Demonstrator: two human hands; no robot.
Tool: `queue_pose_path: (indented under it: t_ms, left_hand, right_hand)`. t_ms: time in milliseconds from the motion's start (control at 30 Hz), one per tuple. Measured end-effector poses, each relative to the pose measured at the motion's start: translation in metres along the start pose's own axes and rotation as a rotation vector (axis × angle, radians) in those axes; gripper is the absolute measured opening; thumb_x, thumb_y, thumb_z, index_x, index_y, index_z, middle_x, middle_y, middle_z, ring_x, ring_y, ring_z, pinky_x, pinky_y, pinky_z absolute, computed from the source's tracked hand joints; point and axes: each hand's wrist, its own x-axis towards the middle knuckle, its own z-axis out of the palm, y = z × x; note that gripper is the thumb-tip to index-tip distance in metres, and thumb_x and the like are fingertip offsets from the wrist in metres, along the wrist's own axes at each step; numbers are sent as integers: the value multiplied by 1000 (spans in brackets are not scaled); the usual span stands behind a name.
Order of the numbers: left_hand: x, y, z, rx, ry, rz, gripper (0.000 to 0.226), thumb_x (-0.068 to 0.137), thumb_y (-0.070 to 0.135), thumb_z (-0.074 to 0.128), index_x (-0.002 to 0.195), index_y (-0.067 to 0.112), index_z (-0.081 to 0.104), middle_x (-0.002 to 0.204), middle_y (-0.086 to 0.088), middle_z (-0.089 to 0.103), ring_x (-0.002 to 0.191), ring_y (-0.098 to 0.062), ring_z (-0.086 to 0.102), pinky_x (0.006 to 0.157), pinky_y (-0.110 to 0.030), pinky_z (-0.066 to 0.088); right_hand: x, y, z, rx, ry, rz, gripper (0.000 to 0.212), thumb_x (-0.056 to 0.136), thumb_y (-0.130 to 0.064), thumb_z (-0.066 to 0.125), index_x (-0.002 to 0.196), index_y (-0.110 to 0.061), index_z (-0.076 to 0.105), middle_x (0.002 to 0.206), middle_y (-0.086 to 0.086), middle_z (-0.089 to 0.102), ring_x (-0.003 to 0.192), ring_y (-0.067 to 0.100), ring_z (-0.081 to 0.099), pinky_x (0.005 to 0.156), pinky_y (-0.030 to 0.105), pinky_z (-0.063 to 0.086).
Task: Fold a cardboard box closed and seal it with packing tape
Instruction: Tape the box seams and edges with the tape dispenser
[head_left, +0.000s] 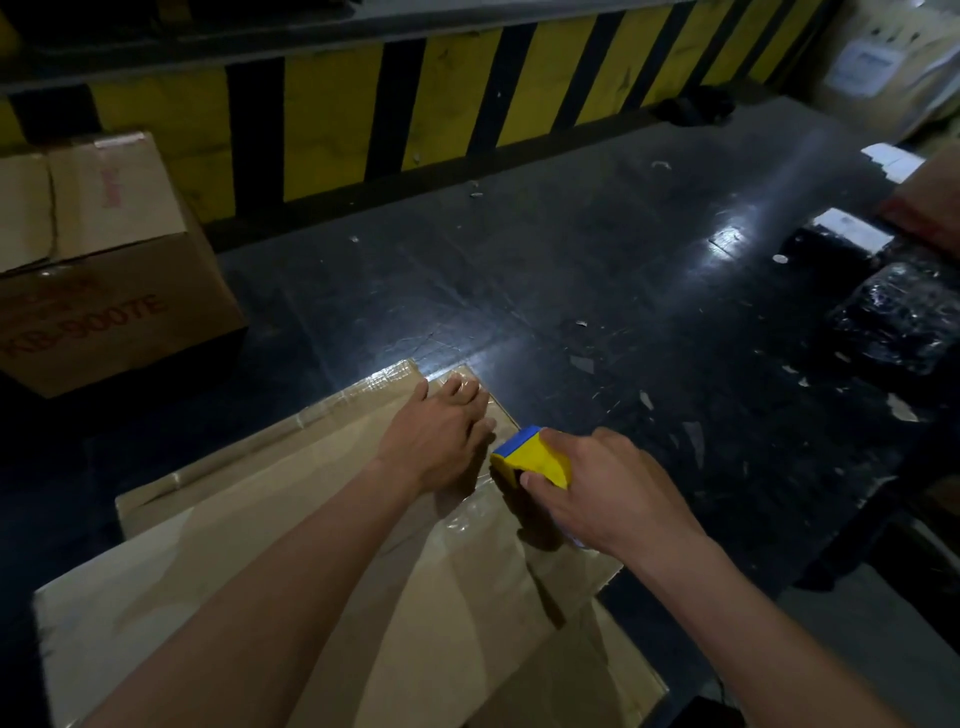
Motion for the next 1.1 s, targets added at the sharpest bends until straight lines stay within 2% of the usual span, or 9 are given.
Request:
queue_pose_path:
  t_ms: [167,267,333,400,500,633,767,867,1100]
  left_hand:
    - [-12,2,15,5,39,-38,71,100,52,9,157,17,33,165,-3,32,154,-22,22,124,-50,12]
    - [-12,3,12,-20,53,-48,71,100,53,11,158,18,33,165,-1,31,154,-19,20,125,-50,7]
    - [-10,4,10,-40,39,-61,67,103,52,18,159,18,30,167,-1,27,155,-19,17,125,-49,4]
    - [-9,6,9,-45,29,-76,64,104,50,25,160,17,27,168,-2,24,155,-19,16,124,-48,5]
    - [-6,5,7,-30,5,-69,68,102,52,21,160,17,26,167,-3,25,155,-21,17,123,-51,8]
    - [-4,2,7,-36,-50,-63,76,96,56,11,162,18,18,170,-1,16,157,-20,8,125,-52,4]
    - [-9,4,10,-52,-52,-65,76,97,56,3,163,19,6,171,1,4,157,-17,-2,124,-48,-5]
    - [-14,8,12,-20,-28,-78,80,93,57,-6,163,18,2,171,1,-1,157,-16,-5,125,-46,-6]
    - [-21,31,12,-60,31,-67,78,96,53,5,158,16,32,166,-3,28,155,-22,19,124,-48,10]
  right_hand:
    - [1,3,4,0,1,-18,54,86,-67,44,132,-38,48,98,8,56,88,30,61,73,36,49]
    - [2,12,7,72,0,-46,46,80,-70,39,107,-36,53,83,3,60,79,27,60,68,35,49]
    - [1,17,5,115,-27,-69,38,77,-69,36,86,-33,45,71,0,62,71,21,60,68,37,53]
    - [1,17,2,126,-50,-77,34,77,-68,37,81,-34,41,70,0,61,66,18,60,67,38,54]
    - [-1,15,-5,106,-56,-66,40,79,-67,43,86,-28,49,74,-1,61,68,17,60,65,39,54]
    - [-12,19,-21,121,-56,-3,47,80,-61,54,105,-23,63,85,2,67,75,20,64,68,39,55]
    - [-23,18,-15,77,-74,-15,39,79,-63,49,94,-28,56,81,3,62,76,26,62,67,39,54]
    - [-23,13,-6,3,-96,-4,45,85,-64,49,116,-32,54,95,8,57,85,29,61,74,38,52]
    - [-28,15,2,-18,-7,-7,57,88,-65,46,138,-38,43,102,8,53,93,33,62,76,37,50]
